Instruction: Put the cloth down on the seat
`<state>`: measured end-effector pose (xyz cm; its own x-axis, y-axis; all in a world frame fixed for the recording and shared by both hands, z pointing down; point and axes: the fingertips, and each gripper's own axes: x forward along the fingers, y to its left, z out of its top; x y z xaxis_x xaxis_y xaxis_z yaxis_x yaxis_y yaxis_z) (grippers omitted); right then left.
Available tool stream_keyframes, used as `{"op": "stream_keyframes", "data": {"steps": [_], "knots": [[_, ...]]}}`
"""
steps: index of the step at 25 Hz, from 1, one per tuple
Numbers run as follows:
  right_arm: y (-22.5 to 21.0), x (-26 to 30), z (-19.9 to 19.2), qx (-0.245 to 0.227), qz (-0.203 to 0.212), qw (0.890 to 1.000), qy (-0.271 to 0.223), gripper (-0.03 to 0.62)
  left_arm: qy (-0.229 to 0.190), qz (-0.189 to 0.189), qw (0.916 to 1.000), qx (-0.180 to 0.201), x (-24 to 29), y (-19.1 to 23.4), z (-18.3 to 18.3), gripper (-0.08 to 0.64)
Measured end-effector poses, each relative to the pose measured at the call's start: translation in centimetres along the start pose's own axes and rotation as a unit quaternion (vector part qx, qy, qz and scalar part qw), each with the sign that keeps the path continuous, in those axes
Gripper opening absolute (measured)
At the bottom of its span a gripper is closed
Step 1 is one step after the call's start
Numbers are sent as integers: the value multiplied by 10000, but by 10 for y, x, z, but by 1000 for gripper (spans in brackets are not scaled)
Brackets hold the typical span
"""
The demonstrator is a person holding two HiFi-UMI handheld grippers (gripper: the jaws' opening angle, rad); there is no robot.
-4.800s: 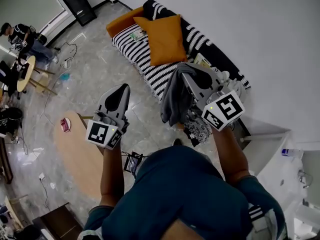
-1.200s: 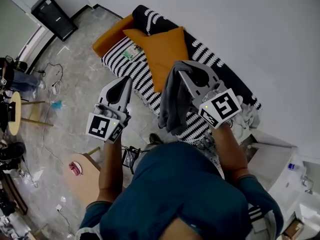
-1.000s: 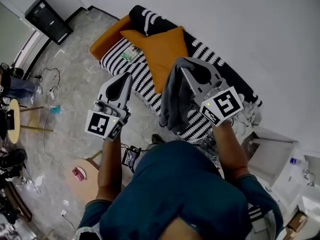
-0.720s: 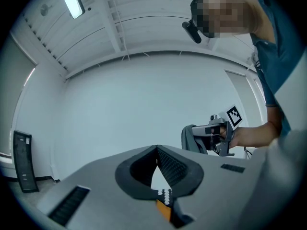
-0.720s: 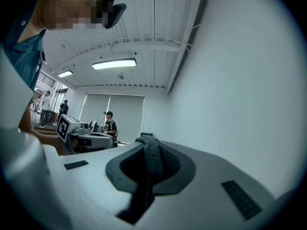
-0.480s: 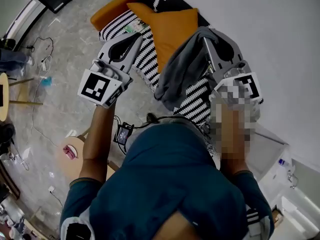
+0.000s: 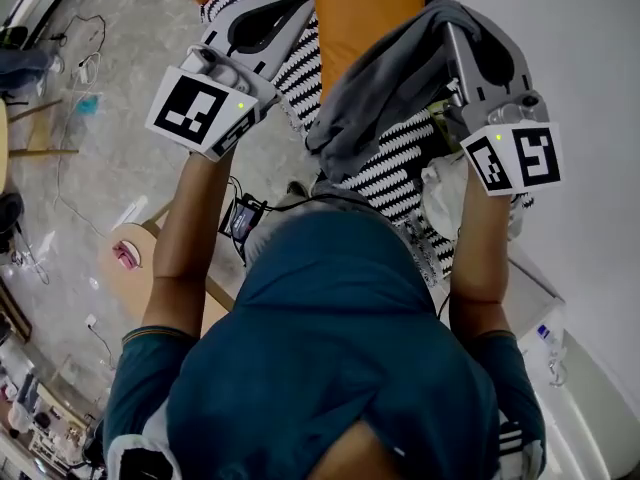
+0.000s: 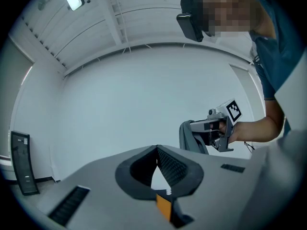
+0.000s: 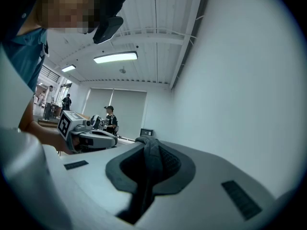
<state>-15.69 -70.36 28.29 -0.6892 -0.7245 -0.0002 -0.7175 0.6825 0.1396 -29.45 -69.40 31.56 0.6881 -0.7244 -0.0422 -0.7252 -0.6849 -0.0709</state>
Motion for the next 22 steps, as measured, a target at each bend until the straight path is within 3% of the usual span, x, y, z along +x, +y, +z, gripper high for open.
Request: {"op": "stream_keyframes", "data": {"steps": [11,17,22], "knots": [[-46,18,-36,39,274,9996,-8,23,249,66,9996,142,59,-5,-30,5],[-57,27,-35,-89,260,9996,-87,23,471,29,9987,181,75,-2,-35,5],[-61,39,-44,-235,228,9995,-33,23,284,-97,9994,161,88,3,-44,5]]}}
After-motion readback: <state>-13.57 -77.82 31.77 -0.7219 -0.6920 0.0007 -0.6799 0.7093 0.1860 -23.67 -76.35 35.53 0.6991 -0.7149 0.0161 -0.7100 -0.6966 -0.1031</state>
